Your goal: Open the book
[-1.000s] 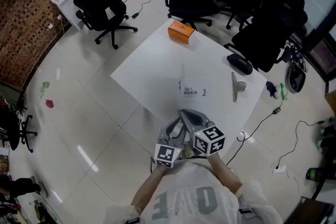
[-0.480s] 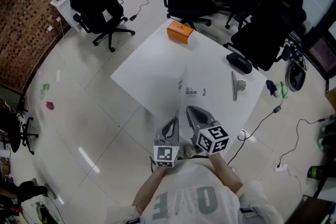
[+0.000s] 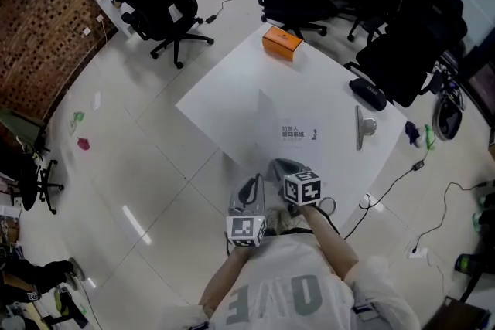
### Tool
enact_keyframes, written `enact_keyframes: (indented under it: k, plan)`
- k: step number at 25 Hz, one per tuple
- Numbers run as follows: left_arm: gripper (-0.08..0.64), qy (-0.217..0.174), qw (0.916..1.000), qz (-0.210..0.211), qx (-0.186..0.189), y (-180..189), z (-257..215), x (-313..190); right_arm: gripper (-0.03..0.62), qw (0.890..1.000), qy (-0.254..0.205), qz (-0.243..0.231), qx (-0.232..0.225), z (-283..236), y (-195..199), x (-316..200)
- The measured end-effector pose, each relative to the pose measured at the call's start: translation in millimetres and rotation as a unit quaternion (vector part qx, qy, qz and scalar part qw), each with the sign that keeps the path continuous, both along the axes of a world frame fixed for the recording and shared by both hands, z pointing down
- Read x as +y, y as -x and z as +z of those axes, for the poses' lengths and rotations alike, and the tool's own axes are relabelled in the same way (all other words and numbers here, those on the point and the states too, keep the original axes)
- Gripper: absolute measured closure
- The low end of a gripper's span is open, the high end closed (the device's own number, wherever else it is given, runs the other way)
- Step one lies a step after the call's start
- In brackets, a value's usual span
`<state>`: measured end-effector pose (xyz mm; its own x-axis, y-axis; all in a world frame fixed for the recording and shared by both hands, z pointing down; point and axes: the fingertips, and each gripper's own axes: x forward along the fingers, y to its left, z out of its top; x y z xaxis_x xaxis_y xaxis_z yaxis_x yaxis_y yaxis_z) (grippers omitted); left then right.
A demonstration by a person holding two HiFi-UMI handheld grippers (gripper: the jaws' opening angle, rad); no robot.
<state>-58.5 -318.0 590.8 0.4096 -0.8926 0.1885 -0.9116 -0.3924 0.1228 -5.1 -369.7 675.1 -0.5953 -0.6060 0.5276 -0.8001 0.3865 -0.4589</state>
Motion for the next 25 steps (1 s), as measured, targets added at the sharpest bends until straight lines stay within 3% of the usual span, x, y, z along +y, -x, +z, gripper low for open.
enact_keyframes:
  k: [6,13,20,25]
  plan:
    - [0.505,0.014,0.9982,-0.057,0.009,36,9,4,0.588,1.000,0.007,-0.020,0.004,11,23,3]
    - [0.502,0.002,0.9896,-0.142,0.024,91,6,11,0.589,0.999,0.024,-0.032,0.036,26,38,2]
    - [0.506,-0.002,0.9890,-0.146,0.028,93,4,7,0.589,0.993,0.038,-0.046,0.100,38,45,4]
    - [0.509,-0.006,0.9909,-0.131,0.028,82,2,4,0.589,0.992,0.031,-0.048,0.112,40,46,3]
